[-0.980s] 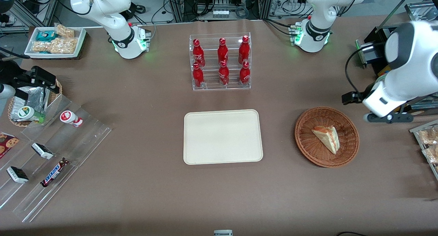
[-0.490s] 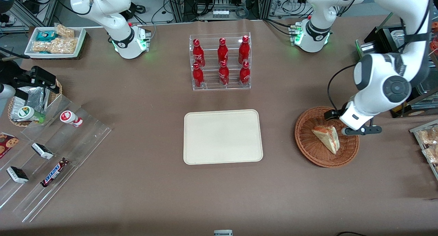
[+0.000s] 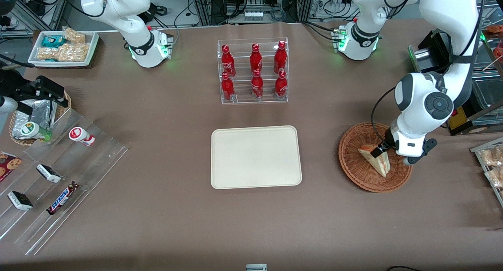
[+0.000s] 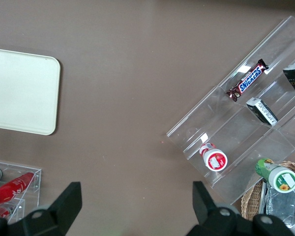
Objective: Place sandwich from basket to tray
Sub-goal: 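Lower the left gripper and close it on the sandwich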
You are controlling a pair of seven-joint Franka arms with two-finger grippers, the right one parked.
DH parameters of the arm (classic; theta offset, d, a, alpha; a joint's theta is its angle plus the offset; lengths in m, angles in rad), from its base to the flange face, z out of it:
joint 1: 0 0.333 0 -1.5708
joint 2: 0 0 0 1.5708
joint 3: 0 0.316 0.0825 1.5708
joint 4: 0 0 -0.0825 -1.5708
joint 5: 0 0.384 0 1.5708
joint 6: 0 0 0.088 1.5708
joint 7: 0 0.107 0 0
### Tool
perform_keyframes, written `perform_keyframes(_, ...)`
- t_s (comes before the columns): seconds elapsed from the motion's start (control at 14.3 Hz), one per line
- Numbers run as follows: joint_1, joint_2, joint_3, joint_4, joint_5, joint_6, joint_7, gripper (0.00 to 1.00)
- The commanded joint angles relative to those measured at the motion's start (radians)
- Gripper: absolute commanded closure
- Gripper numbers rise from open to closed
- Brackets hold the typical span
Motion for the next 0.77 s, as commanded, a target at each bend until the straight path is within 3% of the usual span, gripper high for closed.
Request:
perform_keyframes(0.0, -0.001, 0.064, 0.0, 0.019, -0.002, 0.076, -0.128, 0.0)
perform_keyframes(0.14, -0.001, 0.089, 0.0, 0.016, -0.002, 0.101, -0.134, 0.0)
perform_keyframes(0.21, -0.001, 0.097, 0.0, 0.016, -0.002, 0.099, -0.137, 0.14)
perform_keyframes(0.28, -0.001, 0.097, 0.0, 0.013, -0.002, 0.098, -0.16, 0.57)
perform_keyframes(0.35, 0.001, 0.097, 0.0, 0.013, -0.001, 0.091, -0.165, 0.87)
perform_keyframes(0.49, -0.002, 0.085, 0.0, 0.024, 0.001, 0.075, -0.154, 0.95)
perform_keyframes(0.7, -0.033, 0.077, -0.017, 0.152, 0.002, -0.107, -0.154, 0.96)
